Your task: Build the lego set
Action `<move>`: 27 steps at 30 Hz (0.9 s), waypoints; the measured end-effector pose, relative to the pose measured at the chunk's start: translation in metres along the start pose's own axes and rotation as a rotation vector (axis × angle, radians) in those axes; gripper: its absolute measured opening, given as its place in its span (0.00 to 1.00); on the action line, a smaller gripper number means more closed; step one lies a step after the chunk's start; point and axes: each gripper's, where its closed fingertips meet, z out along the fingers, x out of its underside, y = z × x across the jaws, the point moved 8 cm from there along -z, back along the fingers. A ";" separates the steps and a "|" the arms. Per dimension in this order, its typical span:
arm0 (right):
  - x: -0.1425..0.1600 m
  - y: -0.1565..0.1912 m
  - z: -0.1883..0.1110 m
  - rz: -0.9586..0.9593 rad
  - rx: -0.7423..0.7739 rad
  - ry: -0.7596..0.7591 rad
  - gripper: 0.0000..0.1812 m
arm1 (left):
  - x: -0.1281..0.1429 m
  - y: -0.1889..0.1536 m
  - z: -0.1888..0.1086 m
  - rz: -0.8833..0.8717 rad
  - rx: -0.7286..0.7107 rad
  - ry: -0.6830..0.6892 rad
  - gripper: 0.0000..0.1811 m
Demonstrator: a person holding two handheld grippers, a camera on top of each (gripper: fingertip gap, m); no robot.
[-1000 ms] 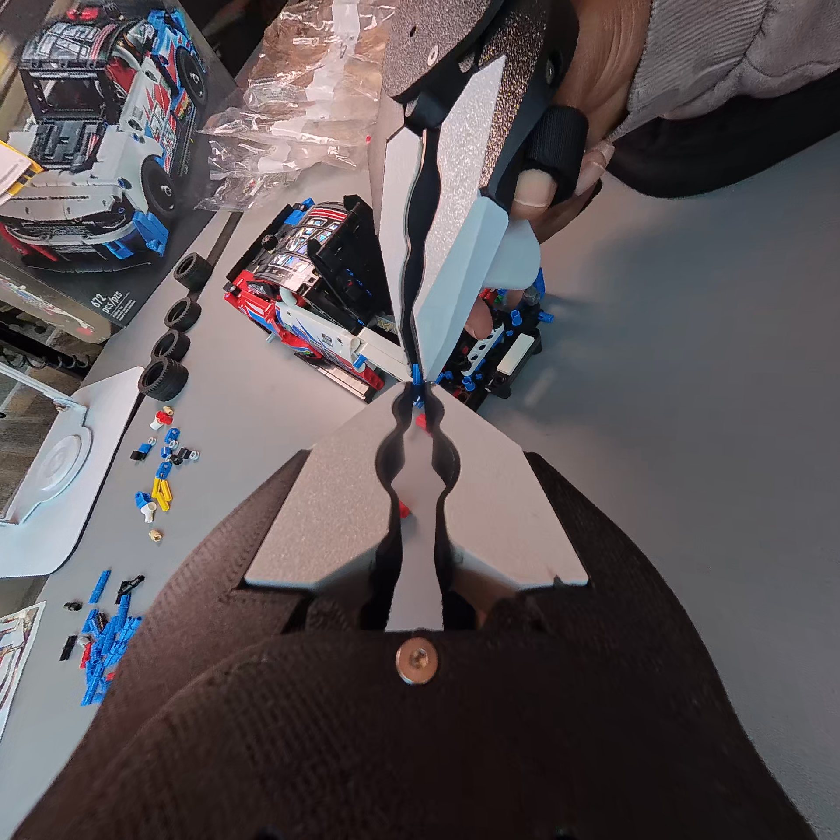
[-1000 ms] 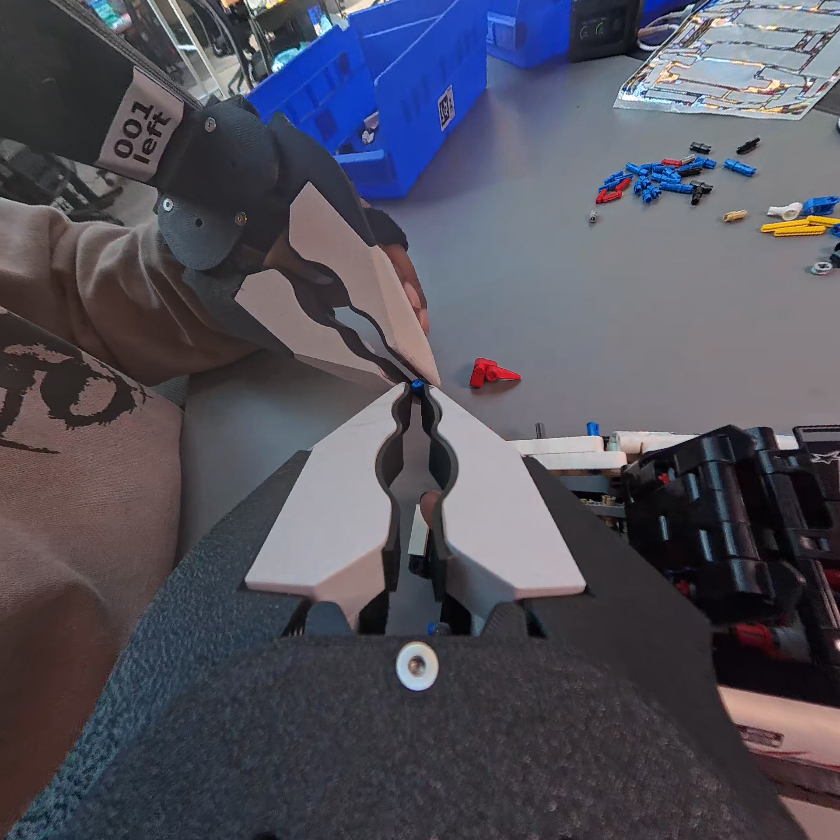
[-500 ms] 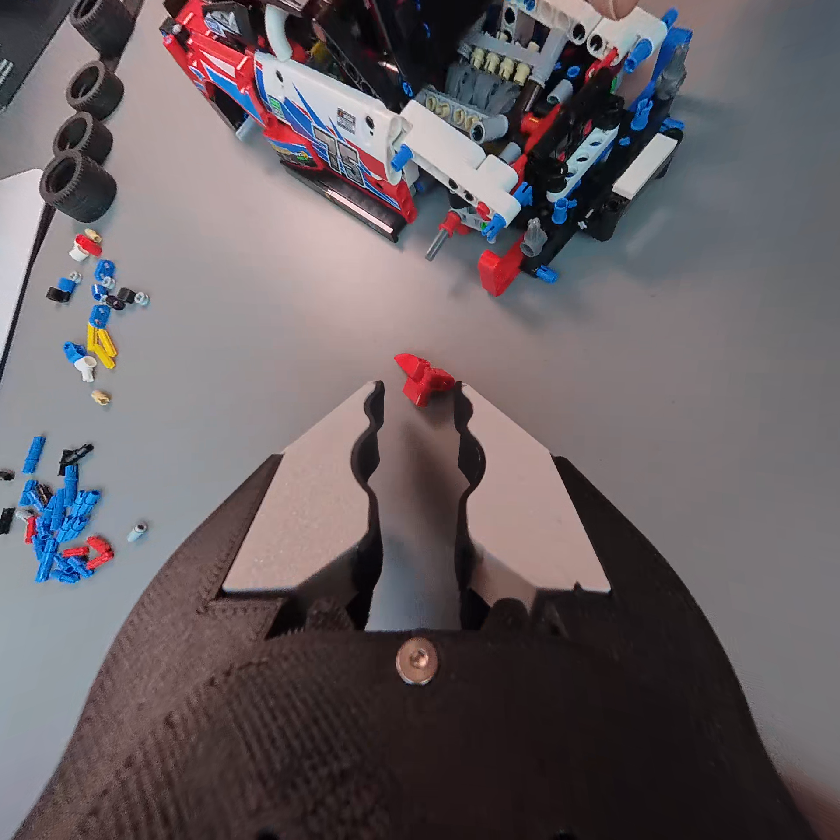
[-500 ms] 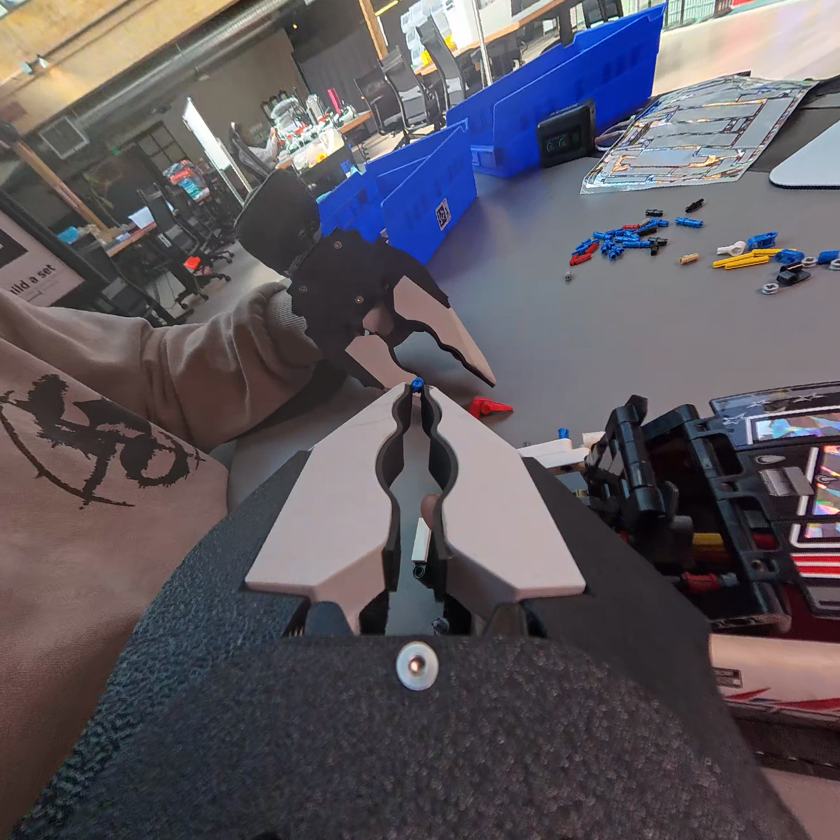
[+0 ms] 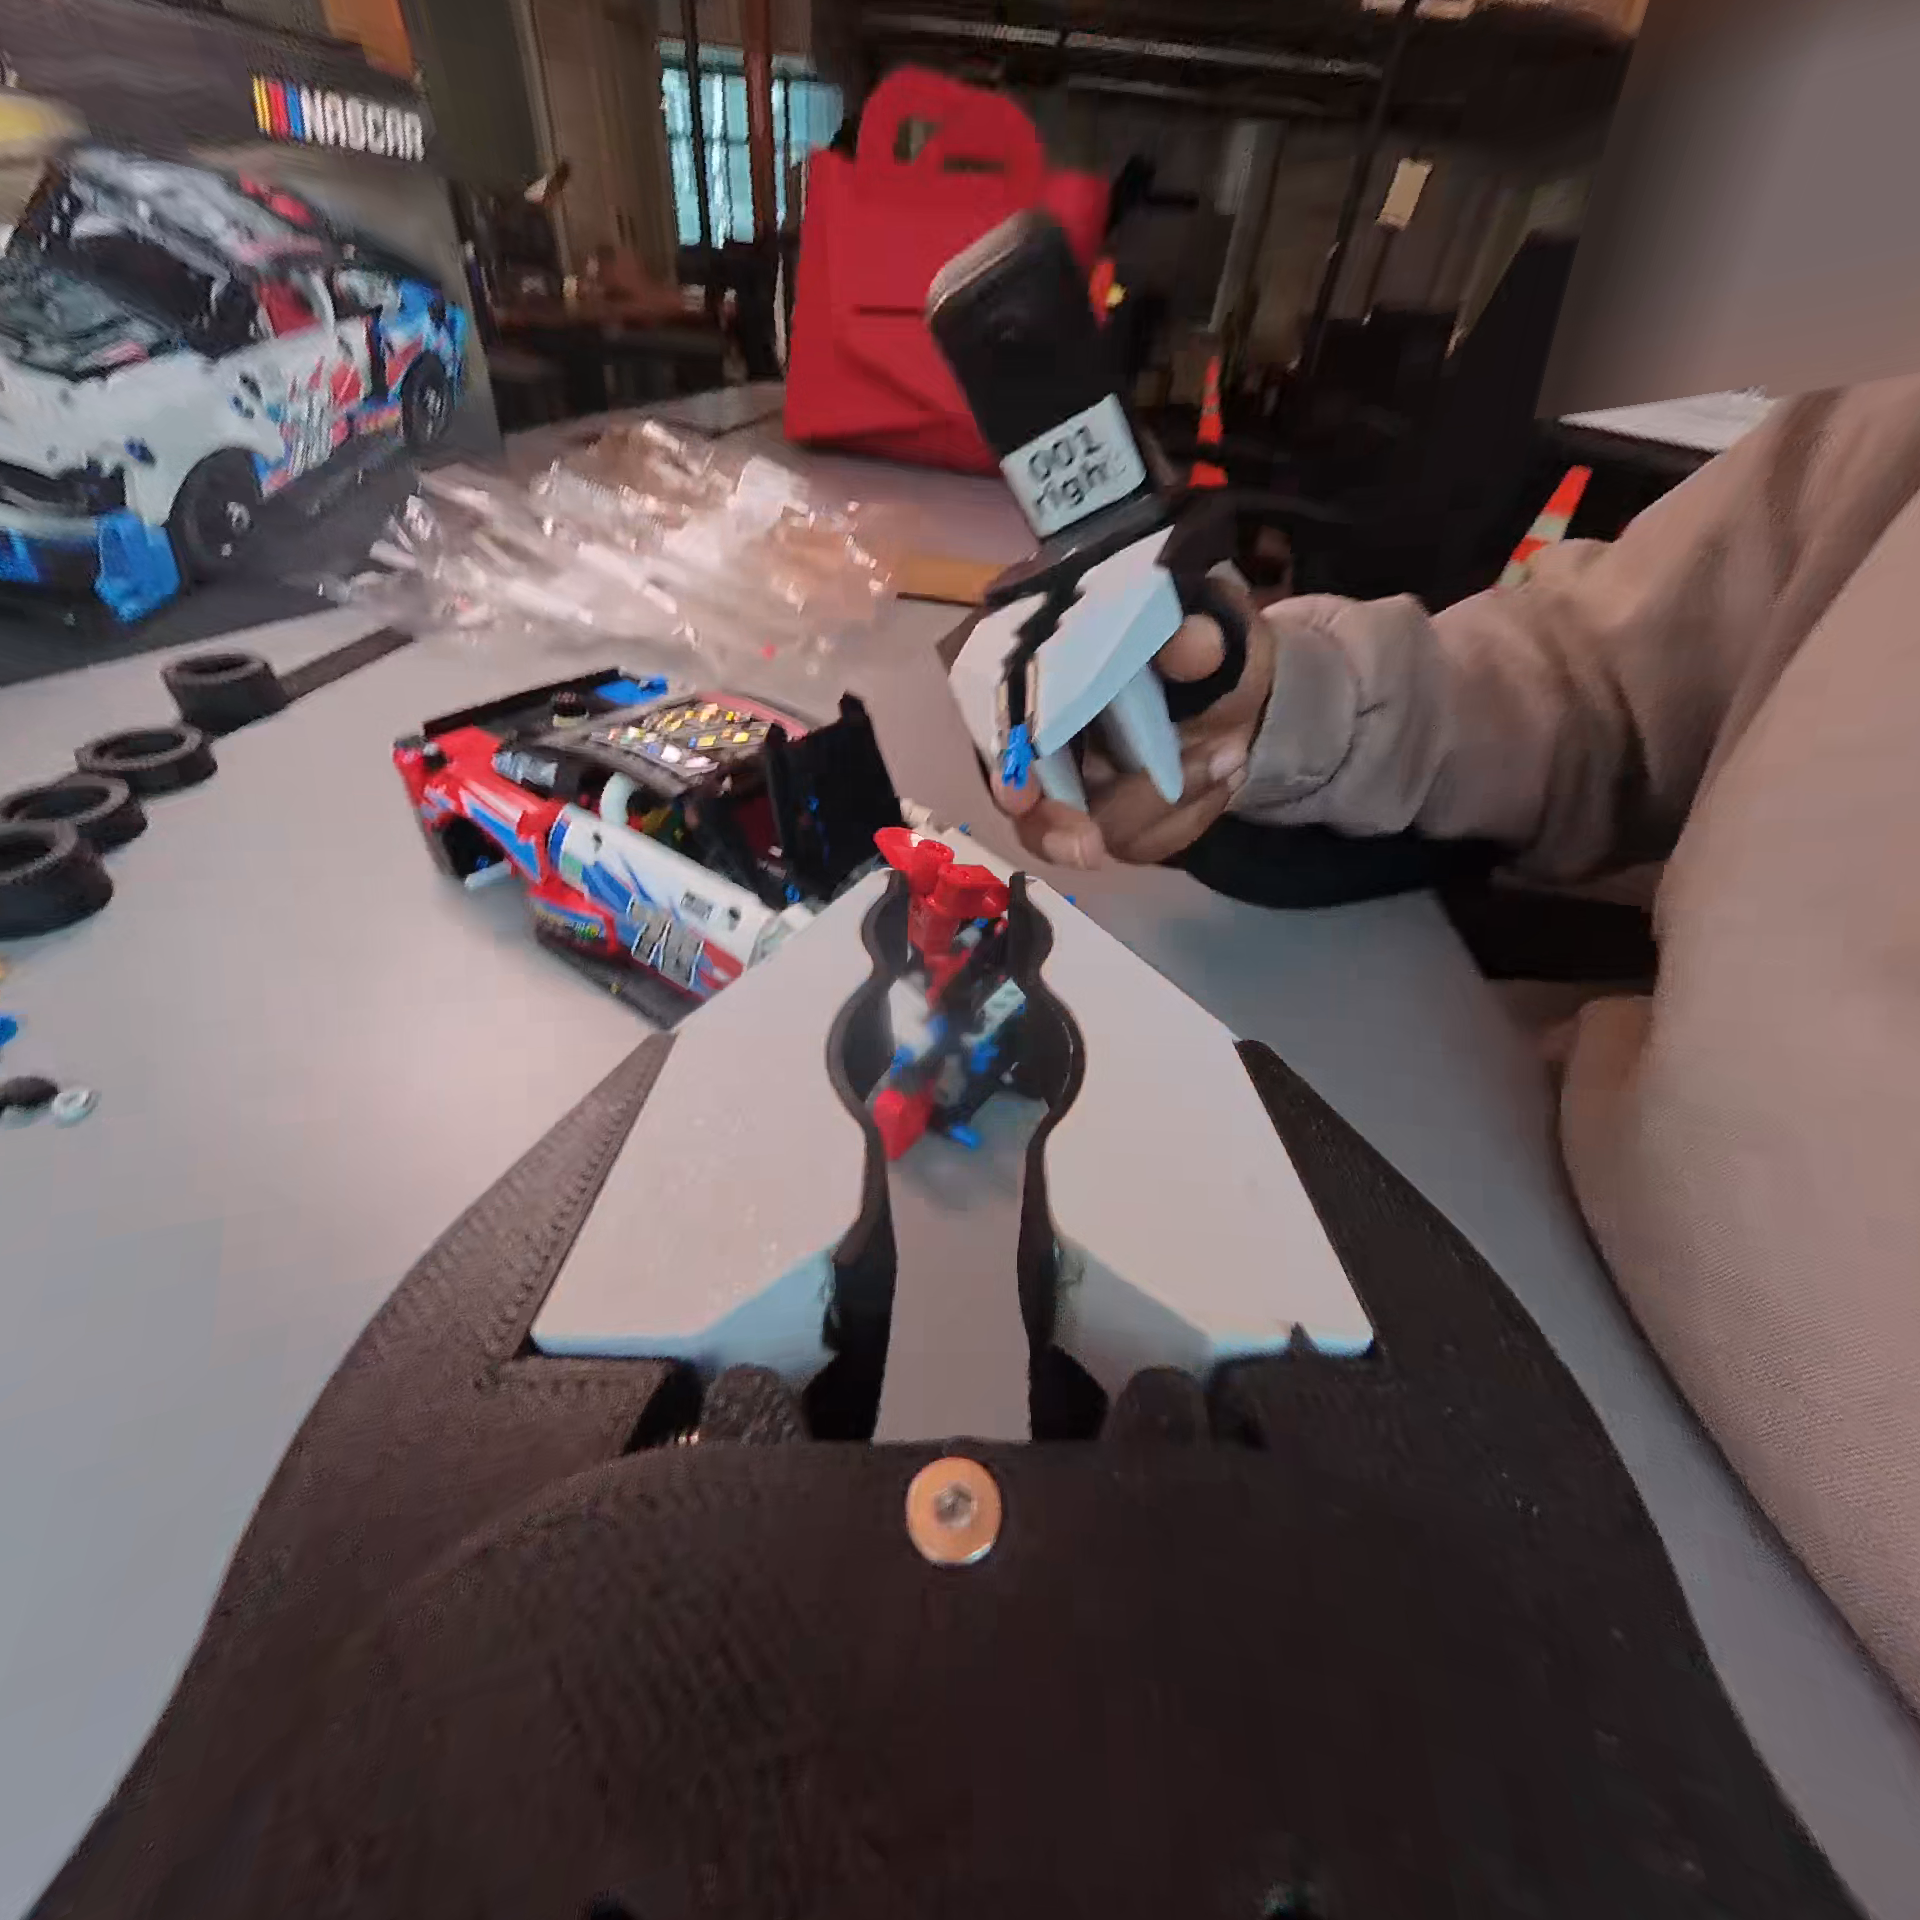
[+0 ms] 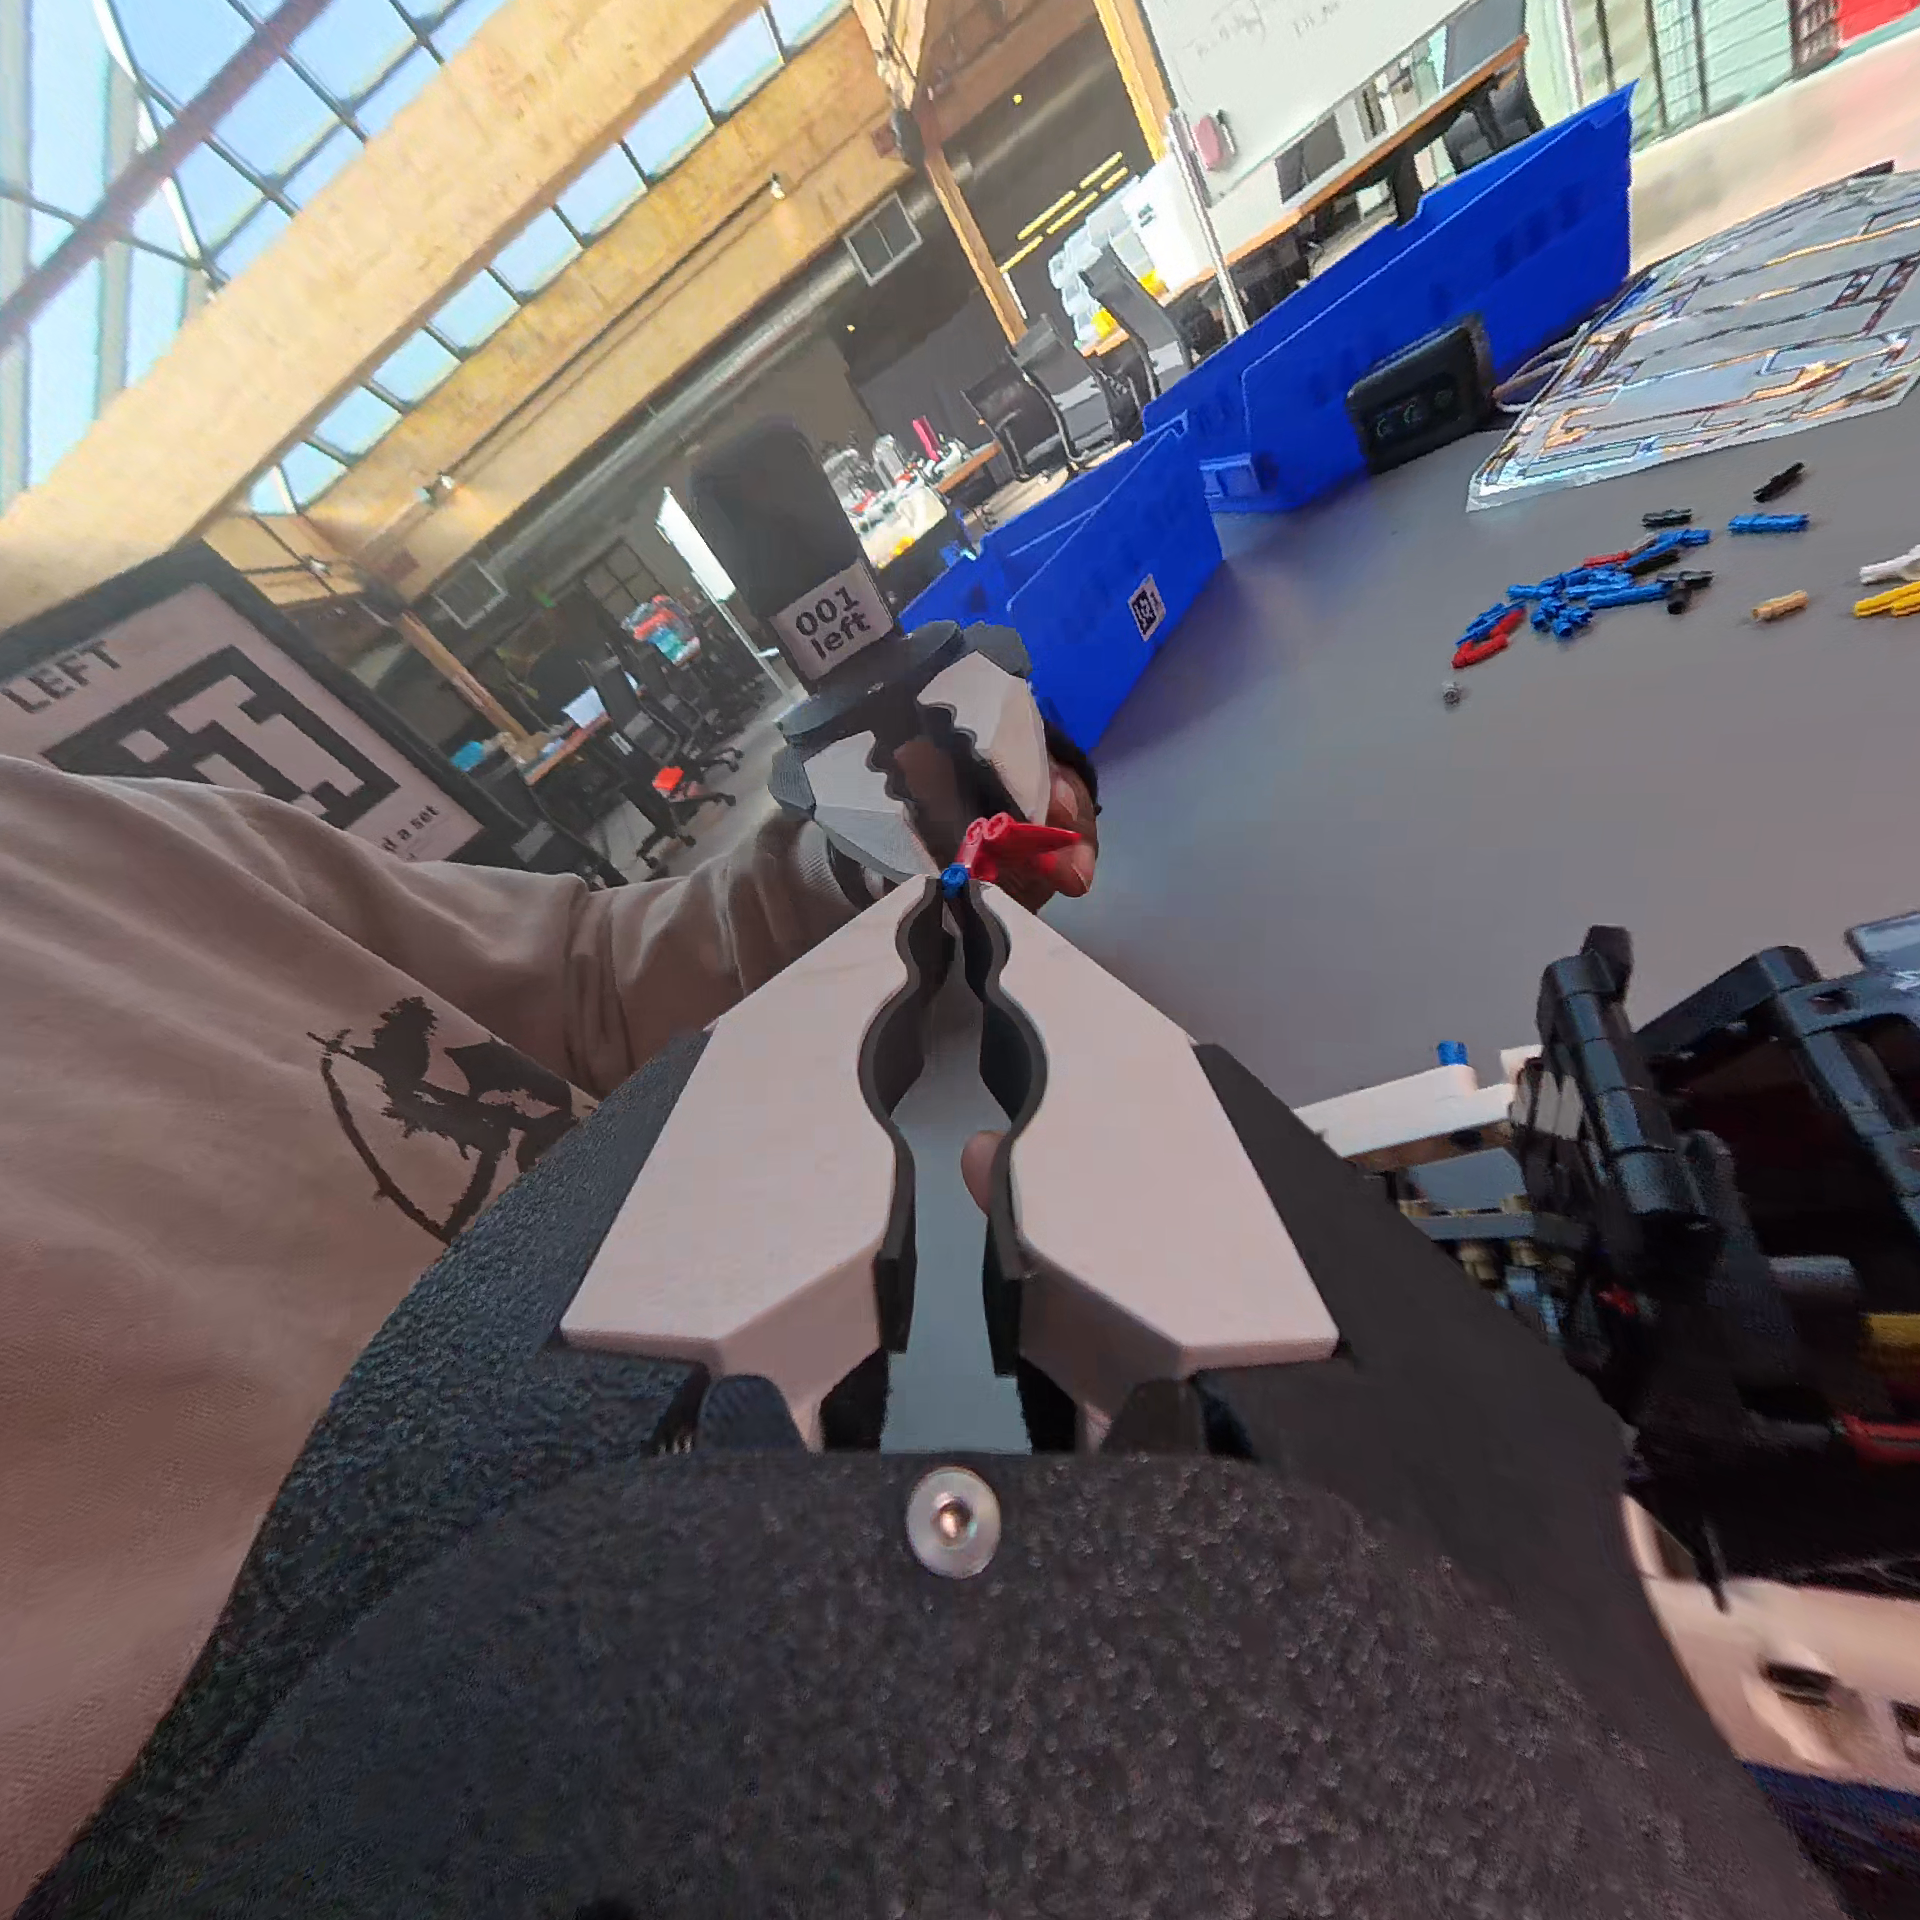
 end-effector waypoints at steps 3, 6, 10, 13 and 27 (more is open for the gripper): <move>0.002 0.004 0.004 0.077 -0.070 -0.009 0.00 | -0.011 -0.013 0.001 0.018 0.069 -0.111 0.09; 0.005 0.008 0.008 0.124 -0.139 0.002 0.00 | -0.013 -0.020 0.003 0.042 0.102 -0.116 0.09; 0.006 0.009 0.008 0.175 -0.194 0.000 0.00 | -0.013 -0.023 0.004 0.056 0.120 -0.104 0.07; 0.007 0.008 0.007 0.190 -0.210 -0.001 0.00 | -0.013 -0.024 0.004 0.061 0.118 -0.103 0.07; 0.024 0.018 0.014 0.192 -0.310 0.150 0.00 | -0.012 -0.033 0.005 0.041 0.215 -0.100 0.07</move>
